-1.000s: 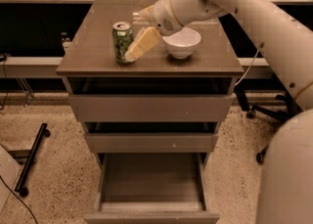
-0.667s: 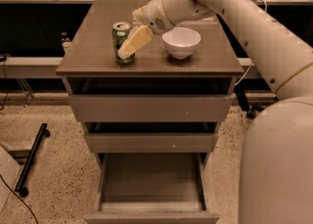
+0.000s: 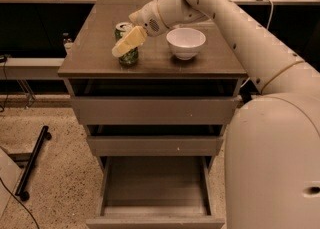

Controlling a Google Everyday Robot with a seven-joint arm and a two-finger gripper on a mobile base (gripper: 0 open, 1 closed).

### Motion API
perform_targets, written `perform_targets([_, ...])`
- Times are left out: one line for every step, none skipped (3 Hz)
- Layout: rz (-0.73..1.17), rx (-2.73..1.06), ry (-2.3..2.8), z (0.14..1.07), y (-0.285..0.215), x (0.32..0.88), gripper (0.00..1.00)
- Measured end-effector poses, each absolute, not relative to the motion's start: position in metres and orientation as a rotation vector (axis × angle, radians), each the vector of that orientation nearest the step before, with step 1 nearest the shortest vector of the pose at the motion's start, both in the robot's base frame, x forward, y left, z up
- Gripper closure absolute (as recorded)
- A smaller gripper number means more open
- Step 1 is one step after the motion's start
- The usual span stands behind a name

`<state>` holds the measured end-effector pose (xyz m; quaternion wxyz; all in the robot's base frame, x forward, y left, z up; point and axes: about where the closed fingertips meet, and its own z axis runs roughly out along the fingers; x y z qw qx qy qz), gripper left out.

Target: Place green can into bottom drawer

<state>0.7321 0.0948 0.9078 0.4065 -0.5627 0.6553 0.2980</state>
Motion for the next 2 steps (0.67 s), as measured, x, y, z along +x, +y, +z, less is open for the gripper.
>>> perform_targets([0.781,-1.378,1.678,0.8998,0.0984,0.7409,0.25])
perform_targets([0.809,-1.333,1.696,0.8926,0.0978,0.7453,0.56])
